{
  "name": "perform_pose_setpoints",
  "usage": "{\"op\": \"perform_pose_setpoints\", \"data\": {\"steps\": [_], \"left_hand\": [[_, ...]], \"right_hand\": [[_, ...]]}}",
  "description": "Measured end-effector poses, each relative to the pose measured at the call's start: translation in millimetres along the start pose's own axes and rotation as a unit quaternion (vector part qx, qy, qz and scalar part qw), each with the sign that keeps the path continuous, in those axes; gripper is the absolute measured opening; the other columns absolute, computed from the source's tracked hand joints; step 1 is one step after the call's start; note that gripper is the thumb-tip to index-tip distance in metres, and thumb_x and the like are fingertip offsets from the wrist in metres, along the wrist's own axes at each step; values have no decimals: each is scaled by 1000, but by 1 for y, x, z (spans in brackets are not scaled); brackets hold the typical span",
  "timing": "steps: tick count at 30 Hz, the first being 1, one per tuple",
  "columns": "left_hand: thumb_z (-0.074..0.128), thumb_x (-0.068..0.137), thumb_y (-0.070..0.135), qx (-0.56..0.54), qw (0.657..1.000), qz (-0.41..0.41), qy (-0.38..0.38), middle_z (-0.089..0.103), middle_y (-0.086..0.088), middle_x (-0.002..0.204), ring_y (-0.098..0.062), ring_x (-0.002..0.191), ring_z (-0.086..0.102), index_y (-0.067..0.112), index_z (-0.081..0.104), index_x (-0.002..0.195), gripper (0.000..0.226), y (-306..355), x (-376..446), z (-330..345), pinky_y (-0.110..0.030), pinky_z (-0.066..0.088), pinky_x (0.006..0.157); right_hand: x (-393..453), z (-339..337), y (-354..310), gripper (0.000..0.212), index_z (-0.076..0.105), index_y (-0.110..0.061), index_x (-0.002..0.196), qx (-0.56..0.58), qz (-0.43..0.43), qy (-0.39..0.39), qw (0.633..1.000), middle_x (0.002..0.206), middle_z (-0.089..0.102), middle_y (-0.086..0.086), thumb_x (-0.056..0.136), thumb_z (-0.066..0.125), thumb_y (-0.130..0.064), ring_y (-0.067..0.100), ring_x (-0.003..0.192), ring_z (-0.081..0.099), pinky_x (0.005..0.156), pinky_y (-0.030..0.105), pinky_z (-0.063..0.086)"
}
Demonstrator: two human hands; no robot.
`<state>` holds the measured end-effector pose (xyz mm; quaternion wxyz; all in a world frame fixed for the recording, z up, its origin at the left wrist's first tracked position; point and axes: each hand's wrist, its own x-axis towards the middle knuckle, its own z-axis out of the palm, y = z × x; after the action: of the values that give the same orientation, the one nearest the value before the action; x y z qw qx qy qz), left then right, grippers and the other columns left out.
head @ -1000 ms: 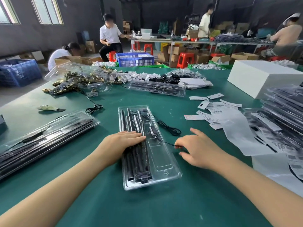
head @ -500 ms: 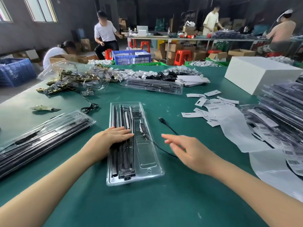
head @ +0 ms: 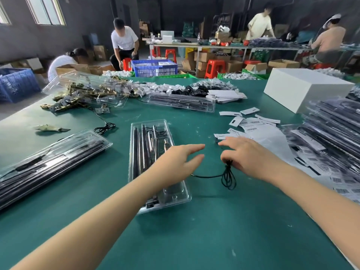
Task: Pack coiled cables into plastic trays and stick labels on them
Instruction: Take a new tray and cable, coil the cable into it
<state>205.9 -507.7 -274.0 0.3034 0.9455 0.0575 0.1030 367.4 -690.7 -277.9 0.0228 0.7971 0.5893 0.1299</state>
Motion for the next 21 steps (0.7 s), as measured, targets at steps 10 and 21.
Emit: {"op": "perform_pose_setpoints", "data": {"steps": [10, 21], "left_hand": [[53, 97, 10, -417, 901, -65, -99, 73, 0, 85, -14, 78, 70, 13, 63, 96, 10, 40, 17, 23, -24, 54, 80], [45, 96, 47, -652, 743, -151, -31, 39, 8, 56, -8, 45, 36, 22, 60, 95, 29, 18, 19, 22, -21, 39, 51]], "right_hand": [[-6, -53, -9, 34, 56, -34, 111, 274, 98, 182, 939, 91, 66, -13, 83, 73, -23, 6, 83, 63, 77, 27, 51], [-3, 0, -26, 7, 67, -24, 92, 632, 275, 83, 720, 77, 63, -5, 95, 60, -25, 5, 59, 59, 56, 22, 52]]}}
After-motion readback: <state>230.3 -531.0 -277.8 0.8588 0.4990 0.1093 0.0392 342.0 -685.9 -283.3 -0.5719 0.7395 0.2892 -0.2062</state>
